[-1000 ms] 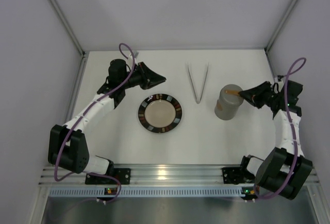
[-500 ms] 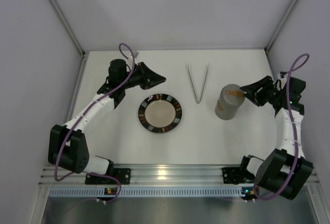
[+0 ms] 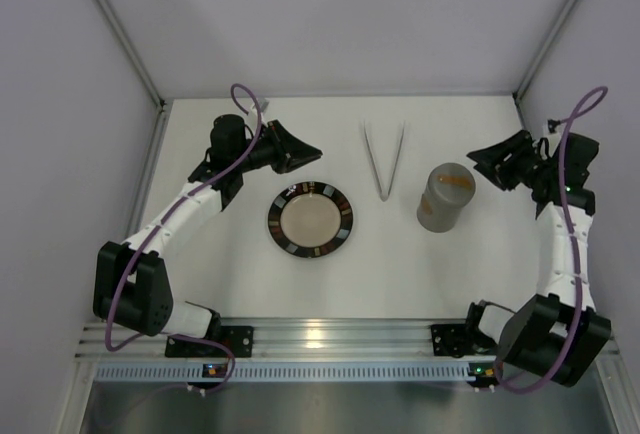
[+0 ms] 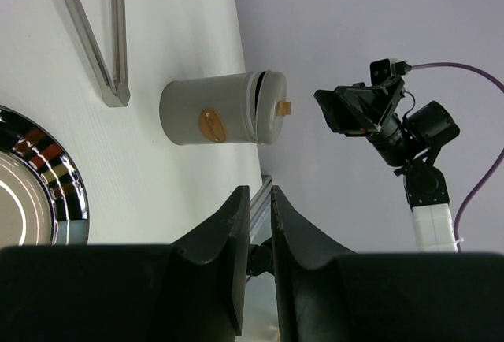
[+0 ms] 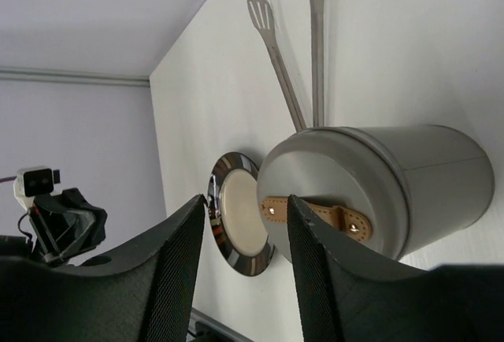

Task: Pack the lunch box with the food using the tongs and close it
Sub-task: Close the box lid on the packing box.

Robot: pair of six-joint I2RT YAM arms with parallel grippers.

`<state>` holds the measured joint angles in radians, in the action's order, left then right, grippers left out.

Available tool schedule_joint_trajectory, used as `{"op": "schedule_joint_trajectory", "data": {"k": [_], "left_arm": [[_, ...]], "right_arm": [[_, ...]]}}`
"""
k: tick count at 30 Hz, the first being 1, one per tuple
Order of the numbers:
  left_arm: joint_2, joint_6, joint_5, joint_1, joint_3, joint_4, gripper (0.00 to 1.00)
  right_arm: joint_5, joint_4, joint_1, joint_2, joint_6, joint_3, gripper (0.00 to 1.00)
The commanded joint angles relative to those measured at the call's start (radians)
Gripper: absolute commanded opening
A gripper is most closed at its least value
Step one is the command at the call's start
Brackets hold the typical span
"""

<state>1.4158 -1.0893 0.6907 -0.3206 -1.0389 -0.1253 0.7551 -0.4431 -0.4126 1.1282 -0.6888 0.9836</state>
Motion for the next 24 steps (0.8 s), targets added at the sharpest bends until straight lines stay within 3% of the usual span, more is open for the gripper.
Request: {"op": "schedule_joint_trajectory", "data": {"k": [1,8,24], "left_arm": [[-0.020,0.009,0.003,0.002,0.002,-0.008,0.22],[-0.028,0.017,0.000,0.002,-0.001,0.001,0.22],[-0.021,0.020,-0.005,0.002,-0.006,0.010,0.22]], "right_arm": [[-0.043,-0.014,0.064,0.010,0.028,0.066,0.45],[-0.140,0.000,0.221,0.070,0.041,0.075,0.41],[-0.214,0.076,0.264,0.209,0.069,-0.005,0.36]]}}
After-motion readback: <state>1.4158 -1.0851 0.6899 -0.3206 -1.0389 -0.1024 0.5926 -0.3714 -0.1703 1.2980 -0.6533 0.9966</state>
